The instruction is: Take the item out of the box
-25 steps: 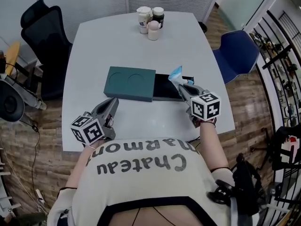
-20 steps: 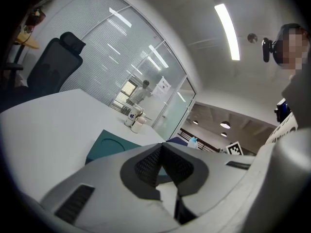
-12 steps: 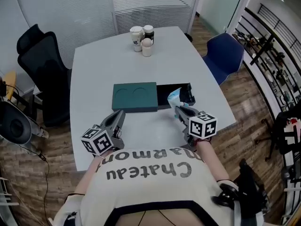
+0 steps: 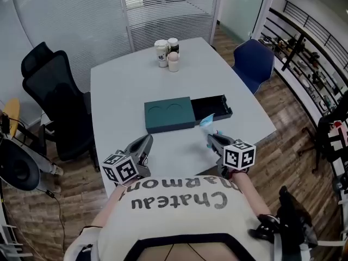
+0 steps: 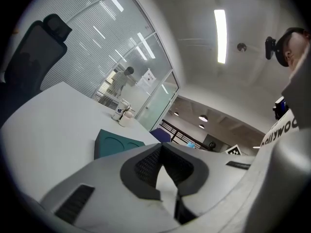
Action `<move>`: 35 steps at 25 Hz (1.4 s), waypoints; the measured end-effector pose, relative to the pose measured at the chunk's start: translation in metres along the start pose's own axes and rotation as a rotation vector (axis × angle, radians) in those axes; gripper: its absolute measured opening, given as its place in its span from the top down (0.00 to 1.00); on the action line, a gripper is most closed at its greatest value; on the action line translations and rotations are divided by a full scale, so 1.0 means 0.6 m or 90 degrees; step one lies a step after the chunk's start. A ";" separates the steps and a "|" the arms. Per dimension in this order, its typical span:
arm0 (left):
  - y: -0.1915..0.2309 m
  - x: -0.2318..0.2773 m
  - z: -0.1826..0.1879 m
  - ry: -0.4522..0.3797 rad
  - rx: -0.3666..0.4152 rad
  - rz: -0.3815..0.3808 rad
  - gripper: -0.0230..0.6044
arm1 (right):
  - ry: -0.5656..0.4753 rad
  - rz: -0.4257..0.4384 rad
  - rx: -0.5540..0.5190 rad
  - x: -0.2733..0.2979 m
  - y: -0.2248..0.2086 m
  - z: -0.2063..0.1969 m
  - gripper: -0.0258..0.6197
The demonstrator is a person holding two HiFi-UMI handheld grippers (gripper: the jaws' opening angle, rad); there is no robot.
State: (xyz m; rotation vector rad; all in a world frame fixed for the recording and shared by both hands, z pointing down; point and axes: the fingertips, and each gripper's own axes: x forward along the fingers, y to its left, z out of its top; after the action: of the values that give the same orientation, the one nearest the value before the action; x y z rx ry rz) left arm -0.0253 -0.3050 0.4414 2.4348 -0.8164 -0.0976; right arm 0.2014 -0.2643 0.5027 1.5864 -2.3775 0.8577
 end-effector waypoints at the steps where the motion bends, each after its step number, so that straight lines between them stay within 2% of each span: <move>1: -0.001 -0.006 -0.003 0.005 0.001 -0.007 0.98 | -0.002 -0.003 0.010 -0.006 0.008 -0.007 0.94; 8: 0.007 -0.058 -0.028 0.030 -0.017 -0.032 0.98 | -0.004 -0.021 0.056 -0.018 0.075 -0.062 0.94; 14: 0.028 -0.118 -0.049 0.050 -0.024 -0.034 0.98 | -0.013 -0.013 0.098 -0.014 0.139 -0.106 0.94; 22: 0.050 -0.171 -0.067 0.055 -0.039 -0.030 0.98 | -0.009 -0.031 0.108 -0.009 0.174 -0.145 0.94; 35: 0.056 -0.212 -0.070 0.034 -0.043 -0.016 0.98 | 0.000 -0.023 0.086 -0.007 0.199 -0.157 0.94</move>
State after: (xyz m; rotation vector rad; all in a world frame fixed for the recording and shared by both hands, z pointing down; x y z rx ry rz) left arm -0.1366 -0.2334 0.4812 2.3746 -0.7469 -0.0694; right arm 0.0805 -0.1772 0.5343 1.6720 -2.3283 1.0302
